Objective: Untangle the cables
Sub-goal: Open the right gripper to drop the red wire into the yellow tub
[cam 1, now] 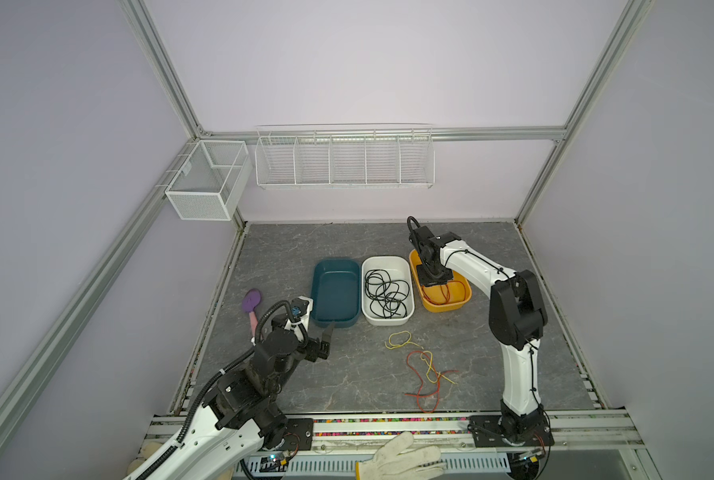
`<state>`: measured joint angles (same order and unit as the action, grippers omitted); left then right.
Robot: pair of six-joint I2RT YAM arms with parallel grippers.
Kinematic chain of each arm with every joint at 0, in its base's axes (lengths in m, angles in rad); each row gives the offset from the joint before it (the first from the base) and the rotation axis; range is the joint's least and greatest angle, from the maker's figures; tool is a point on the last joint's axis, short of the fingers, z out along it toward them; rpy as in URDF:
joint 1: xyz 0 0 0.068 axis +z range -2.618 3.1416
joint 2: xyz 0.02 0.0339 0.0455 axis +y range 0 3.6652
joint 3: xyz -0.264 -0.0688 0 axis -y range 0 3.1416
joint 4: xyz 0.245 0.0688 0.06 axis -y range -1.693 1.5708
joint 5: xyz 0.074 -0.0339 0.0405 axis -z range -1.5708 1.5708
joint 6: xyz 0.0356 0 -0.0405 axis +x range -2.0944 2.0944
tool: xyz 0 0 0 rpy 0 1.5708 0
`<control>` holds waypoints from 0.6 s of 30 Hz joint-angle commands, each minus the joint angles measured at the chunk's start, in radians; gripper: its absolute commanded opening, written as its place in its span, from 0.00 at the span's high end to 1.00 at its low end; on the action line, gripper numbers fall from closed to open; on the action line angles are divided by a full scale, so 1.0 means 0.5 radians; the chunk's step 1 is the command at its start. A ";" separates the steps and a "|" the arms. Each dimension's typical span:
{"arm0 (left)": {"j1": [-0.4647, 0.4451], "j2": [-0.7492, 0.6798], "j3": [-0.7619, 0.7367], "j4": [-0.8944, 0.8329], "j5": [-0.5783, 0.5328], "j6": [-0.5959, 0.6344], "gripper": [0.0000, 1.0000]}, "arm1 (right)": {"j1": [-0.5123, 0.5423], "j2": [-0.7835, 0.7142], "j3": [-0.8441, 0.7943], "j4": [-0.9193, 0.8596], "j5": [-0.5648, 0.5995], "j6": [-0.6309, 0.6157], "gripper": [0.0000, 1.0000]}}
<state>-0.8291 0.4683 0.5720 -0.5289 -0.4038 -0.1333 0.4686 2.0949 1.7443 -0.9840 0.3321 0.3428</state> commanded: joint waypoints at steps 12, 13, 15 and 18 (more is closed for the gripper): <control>0.012 -0.004 -0.014 0.018 -0.009 0.045 0.01 | -0.034 -0.470 -0.271 0.008 -0.213 0.072 0.51; 0.012 -0.004 -0.015 0.015 -0.011 0.046 0.01 | -0.032 -0.509 -0.313 0.035 -0.241 0.080 0.51; 0.012 -0.002 -0.015 0.015 -0.008 0.046 0.01 | -0.034 -0.566 -0.370 0.038 -0.335 0.097 0.54; 0.010 -0.005 -0.014 0.011 -0.012 0.044 0.01 | -0.031 -0.699 -0.526 0.166 -0.538 0.113 0.61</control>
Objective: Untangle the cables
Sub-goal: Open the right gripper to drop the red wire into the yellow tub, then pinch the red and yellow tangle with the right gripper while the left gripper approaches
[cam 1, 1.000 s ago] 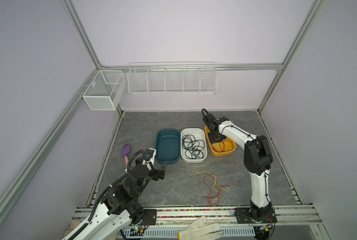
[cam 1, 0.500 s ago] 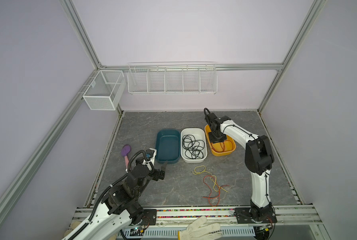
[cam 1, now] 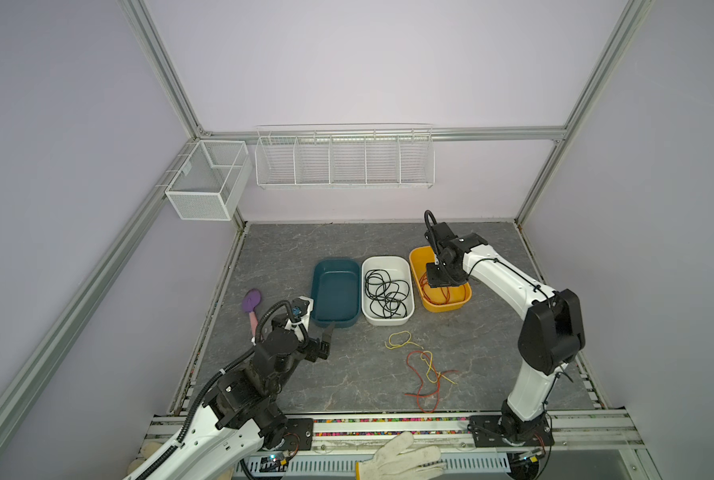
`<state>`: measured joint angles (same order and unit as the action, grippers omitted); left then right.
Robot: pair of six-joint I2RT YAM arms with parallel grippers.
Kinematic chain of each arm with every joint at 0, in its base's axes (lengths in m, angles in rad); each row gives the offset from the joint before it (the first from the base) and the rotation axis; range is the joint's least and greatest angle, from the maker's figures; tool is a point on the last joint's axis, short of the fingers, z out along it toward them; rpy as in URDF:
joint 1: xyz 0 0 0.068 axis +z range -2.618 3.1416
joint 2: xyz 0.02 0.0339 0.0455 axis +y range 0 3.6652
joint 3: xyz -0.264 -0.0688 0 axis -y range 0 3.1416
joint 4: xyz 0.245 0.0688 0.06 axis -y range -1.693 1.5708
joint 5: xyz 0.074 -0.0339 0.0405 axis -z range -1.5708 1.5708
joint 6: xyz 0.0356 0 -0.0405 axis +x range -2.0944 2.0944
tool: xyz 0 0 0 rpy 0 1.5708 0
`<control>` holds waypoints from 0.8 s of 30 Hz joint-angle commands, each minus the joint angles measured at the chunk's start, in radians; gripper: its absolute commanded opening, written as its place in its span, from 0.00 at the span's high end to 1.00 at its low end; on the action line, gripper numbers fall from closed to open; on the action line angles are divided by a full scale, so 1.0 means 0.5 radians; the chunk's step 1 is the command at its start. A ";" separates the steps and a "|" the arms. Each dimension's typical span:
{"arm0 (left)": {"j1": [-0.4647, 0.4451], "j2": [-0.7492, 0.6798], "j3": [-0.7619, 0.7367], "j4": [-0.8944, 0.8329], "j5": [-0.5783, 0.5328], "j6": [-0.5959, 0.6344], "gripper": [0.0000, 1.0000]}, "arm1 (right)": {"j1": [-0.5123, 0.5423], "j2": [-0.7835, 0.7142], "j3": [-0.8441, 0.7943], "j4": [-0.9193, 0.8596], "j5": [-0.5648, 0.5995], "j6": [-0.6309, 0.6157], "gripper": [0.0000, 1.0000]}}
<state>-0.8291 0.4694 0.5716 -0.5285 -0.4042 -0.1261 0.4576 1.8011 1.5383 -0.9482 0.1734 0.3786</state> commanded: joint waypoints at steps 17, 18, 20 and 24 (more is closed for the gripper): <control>0.012 0.101 0.022 -0.010 0.096 0.012 0.01 | 0.369 -1.317 -1.362 0.218 -0.602 0.193 0.52; 0.014 0.118 0.030 -0.013 0.127 0.014 0.01 | 0.395 -1.369 -1.412 0.227 -0.639 0.219 0.52; 0.012 0.154 0.043 -0.013 0.193 0.014 0.01 | 0.432 -1.443 -1.467 0.252 -0.702 0.250 0.53; 0.010 0.266 0.118 -0.032 0.358 0.013 0.00 | 0.475 -1.502 -1.567 0.343 -0.754 0.282 0.53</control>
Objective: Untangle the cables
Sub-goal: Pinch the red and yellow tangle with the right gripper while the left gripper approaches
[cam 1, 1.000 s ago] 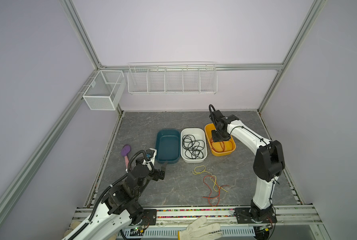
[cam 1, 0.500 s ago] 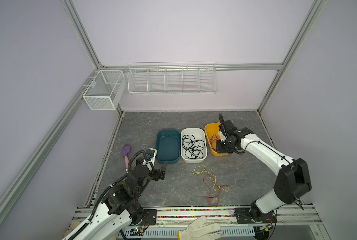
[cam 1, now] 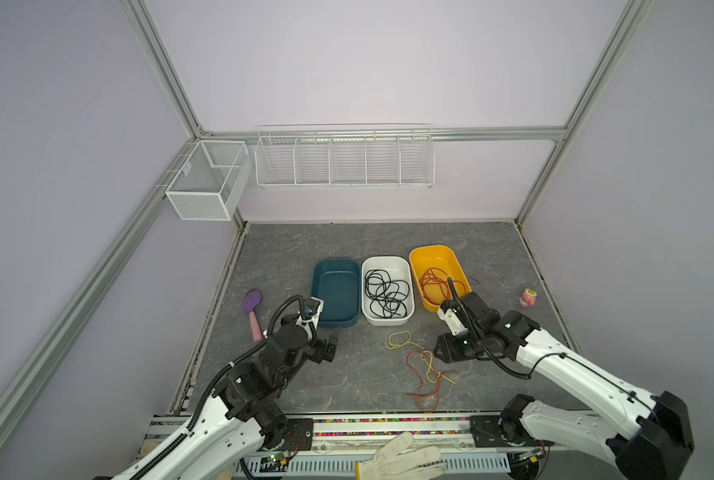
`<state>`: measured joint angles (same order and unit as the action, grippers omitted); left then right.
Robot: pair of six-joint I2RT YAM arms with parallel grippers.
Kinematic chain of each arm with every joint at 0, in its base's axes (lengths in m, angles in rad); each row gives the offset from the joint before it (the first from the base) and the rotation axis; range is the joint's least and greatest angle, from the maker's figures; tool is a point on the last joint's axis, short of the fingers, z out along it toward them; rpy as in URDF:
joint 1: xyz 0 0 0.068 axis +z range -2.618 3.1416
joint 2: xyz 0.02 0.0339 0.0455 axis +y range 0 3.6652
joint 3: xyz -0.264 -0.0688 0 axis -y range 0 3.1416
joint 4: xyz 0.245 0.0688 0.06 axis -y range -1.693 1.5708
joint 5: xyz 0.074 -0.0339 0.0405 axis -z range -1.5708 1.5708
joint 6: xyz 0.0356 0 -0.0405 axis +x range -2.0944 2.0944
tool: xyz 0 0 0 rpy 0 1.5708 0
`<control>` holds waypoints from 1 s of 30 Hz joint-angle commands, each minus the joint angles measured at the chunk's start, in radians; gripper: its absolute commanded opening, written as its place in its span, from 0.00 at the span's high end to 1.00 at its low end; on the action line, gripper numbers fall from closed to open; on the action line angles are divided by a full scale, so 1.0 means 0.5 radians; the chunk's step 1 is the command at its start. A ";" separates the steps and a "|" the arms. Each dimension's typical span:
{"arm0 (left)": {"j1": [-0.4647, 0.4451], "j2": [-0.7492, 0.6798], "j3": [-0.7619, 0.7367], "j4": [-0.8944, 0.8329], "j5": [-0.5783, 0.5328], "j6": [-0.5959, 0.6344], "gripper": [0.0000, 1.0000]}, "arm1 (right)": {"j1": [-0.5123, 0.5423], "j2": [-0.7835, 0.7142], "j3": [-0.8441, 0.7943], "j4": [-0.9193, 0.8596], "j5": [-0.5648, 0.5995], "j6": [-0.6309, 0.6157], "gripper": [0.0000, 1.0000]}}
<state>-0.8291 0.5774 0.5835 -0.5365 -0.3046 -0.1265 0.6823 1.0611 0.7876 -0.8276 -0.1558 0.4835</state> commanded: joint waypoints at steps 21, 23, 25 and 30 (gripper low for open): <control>-0.592 0.918 0.248 0.421 0.312 -0.421 0.05 | 0.028 0.125 -0.289 0.474 -0.204 0.116 0.69; -0.600 0.959 0.176 0.573 0.349 -0.468 0.06 | 0.030 0.146 -0.287 0.490 -0.214 0.116 0.74; -0.602 0.993 0.108 0.723 0.402 -0.509 0.07 | 0.030 0.151 -0.295 0.513 -0.220 0.121 0.77; -0.603 1.105 -0.016 1.109 0.595 -0.586 0.13 | 0.030 0.151 -0.299 0.511 -0.211 0.104 0.85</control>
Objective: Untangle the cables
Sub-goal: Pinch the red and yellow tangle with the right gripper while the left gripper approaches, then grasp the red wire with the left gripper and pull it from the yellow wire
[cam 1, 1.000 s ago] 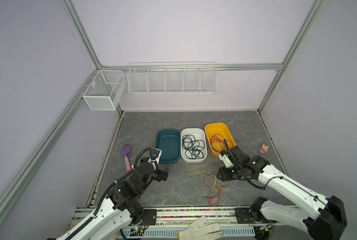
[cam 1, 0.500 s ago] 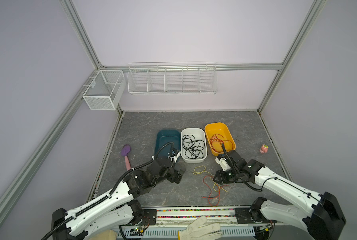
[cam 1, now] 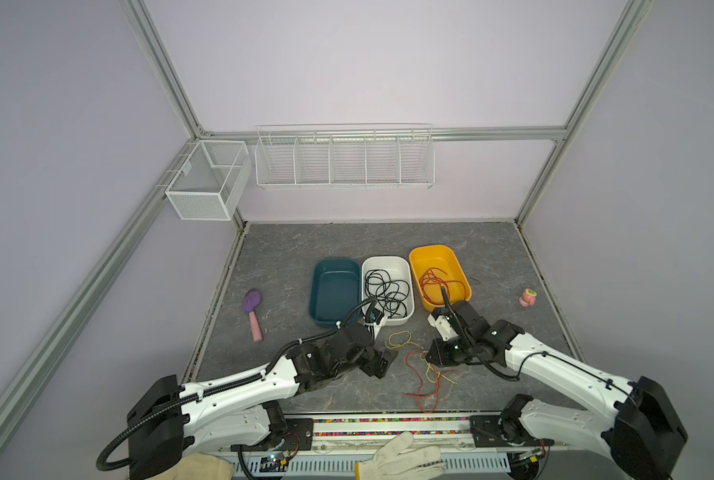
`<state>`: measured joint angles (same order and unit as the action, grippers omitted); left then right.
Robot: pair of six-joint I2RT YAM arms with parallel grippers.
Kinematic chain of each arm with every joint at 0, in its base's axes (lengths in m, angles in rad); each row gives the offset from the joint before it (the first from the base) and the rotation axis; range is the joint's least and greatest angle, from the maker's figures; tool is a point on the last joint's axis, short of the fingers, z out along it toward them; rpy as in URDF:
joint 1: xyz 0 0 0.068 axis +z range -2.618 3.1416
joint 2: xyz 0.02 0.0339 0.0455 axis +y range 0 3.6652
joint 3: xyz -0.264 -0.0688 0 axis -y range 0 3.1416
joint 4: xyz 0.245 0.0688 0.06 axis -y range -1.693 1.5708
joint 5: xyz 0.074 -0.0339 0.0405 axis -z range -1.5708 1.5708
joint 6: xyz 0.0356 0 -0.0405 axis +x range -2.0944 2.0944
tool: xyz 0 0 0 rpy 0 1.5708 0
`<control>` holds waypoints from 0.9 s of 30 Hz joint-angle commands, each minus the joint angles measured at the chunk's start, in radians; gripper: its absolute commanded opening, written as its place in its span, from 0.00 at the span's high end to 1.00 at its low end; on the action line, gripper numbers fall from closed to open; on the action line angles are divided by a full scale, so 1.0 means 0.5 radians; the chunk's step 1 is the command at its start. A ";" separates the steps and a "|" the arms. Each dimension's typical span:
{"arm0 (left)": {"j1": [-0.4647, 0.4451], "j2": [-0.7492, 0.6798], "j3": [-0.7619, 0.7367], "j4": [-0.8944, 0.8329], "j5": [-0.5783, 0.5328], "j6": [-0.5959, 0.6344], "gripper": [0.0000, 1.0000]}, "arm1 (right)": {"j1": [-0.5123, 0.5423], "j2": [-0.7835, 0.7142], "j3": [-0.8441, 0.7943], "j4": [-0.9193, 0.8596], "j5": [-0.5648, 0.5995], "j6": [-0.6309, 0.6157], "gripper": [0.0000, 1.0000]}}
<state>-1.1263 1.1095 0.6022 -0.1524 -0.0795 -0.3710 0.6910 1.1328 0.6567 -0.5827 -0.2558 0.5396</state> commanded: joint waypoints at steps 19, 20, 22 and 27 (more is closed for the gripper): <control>-0.031 0.616 -0.073 0.919 0.643 -0.195 0.45 | 0.012 -0.078 -0.074 0.007 0.047 -0.037 0.93; -0.033 0.624 -0.070 0.916 0.641 -0.191 0.47 | 0.013 -0.078 -0.077 0.008 0.045 -0.036 0.93; -0.033 0.643 -0.066 0.909 0.638 -0.185 0.50 | 0.012 -0.081 -0.074 0.008 0.048 -0.036 0.94; -0.035 0.678 -0.054 0.890 0.618 -0.159 0.62 | 0.013 -0.108 -0.079 -0.003 0.057 -0.036 0.94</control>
<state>-1.1397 1.4330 0.5518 0.2749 0.2256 -0.4591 0.6910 1.1000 0.6338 -0.5682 -0.2432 0.5312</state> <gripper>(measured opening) 0.389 0.069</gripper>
